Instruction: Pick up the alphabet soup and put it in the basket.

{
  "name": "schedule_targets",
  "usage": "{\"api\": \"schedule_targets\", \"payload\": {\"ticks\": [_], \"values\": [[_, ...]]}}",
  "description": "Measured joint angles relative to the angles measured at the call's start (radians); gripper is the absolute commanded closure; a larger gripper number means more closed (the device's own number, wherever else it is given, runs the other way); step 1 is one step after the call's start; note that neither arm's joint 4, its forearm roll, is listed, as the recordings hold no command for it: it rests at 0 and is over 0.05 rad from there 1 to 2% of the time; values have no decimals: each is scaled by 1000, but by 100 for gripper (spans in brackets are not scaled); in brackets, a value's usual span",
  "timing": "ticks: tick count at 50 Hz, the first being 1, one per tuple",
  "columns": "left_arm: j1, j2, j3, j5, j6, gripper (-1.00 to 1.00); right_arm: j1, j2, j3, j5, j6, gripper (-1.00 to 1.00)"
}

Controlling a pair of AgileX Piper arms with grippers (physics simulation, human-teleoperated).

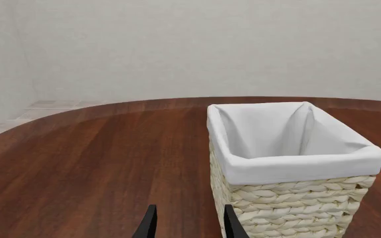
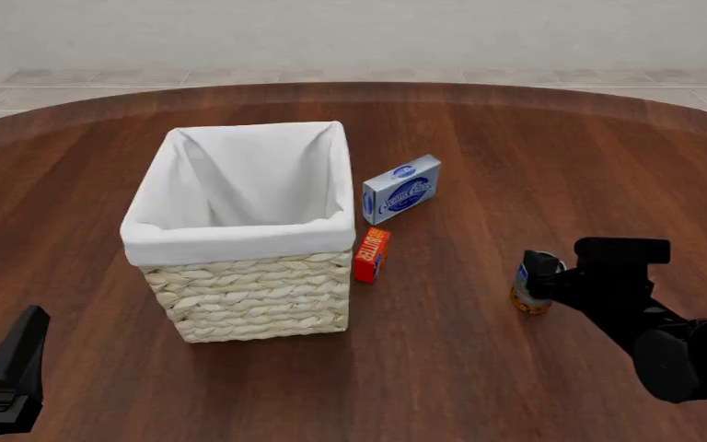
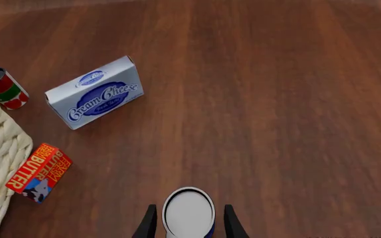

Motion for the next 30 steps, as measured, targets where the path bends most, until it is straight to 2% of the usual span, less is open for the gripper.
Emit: {"api": "schedule_targets", "payload": {"ticks": [30], "values": [[0,0,0,0,0,-100,1,44,2,-34,6,-100]]}}
